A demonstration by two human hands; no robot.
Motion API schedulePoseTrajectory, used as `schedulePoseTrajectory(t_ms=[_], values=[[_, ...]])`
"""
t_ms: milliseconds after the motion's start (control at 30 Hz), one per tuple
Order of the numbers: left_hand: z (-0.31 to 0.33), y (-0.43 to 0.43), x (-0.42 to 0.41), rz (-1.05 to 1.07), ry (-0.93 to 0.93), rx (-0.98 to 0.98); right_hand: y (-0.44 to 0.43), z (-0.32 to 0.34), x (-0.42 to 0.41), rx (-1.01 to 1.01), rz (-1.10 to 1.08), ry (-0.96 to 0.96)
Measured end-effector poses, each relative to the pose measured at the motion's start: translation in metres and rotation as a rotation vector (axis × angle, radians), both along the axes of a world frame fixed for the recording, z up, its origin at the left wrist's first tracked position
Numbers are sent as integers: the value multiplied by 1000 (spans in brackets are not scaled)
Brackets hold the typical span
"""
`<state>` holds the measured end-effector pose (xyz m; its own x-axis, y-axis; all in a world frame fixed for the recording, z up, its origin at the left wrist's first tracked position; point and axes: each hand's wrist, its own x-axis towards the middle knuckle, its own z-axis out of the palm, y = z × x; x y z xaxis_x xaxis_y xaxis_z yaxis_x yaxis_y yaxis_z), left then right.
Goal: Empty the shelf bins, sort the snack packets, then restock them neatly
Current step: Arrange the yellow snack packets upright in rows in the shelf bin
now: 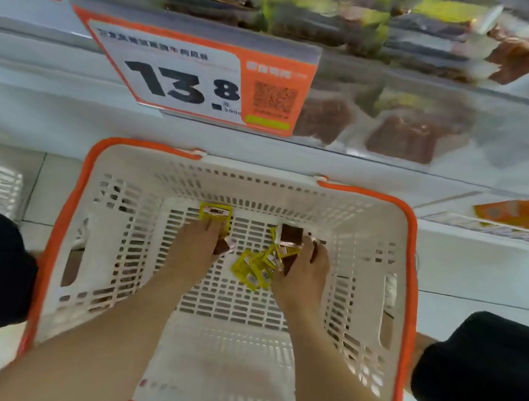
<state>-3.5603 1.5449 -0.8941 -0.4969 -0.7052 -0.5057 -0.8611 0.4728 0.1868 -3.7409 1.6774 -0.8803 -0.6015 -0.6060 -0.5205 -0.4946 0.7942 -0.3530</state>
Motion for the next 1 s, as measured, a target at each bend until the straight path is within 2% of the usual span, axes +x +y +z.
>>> schedulePoseTrajectory(t_ms=[100, 167, 233, 300, 433, 500, 667, 833, 900, 1000], values=[[2, 14, -9, 8, 120, -45, 4, -13, -7, 0, 26, -47], [-3, 22, -14, -10, 212, 33, 4, -20, -12, -7, 18, -15], [-10, 31, -18, -129, 238, 164, 5, -21, -17, -3, -8, -33], [-12, 39, -18, -173, 239, 267, 9, -19, -21, -66, -64, -83], [-10, 52, -24, -183, 156, 192, 14, -10, -18, -142, -27, -76], [-9, 55, -30, -210, 92, 177, 13, -10, -15, -169, -47, -143], [-12, 68, -43, -28, 111, 107, 9, -5, -15, -173, -188, -274], [-15, 72, -52, 141, 82, 201, 9, -12, -7, 11, -362, -239], [-17, 69, -51, 238, 106, 271, 11, -18, -2, 19, -463, -287], [-19, 65, -45, 271, 140, 305, 11, -20, 4, -27, -548, -338]])
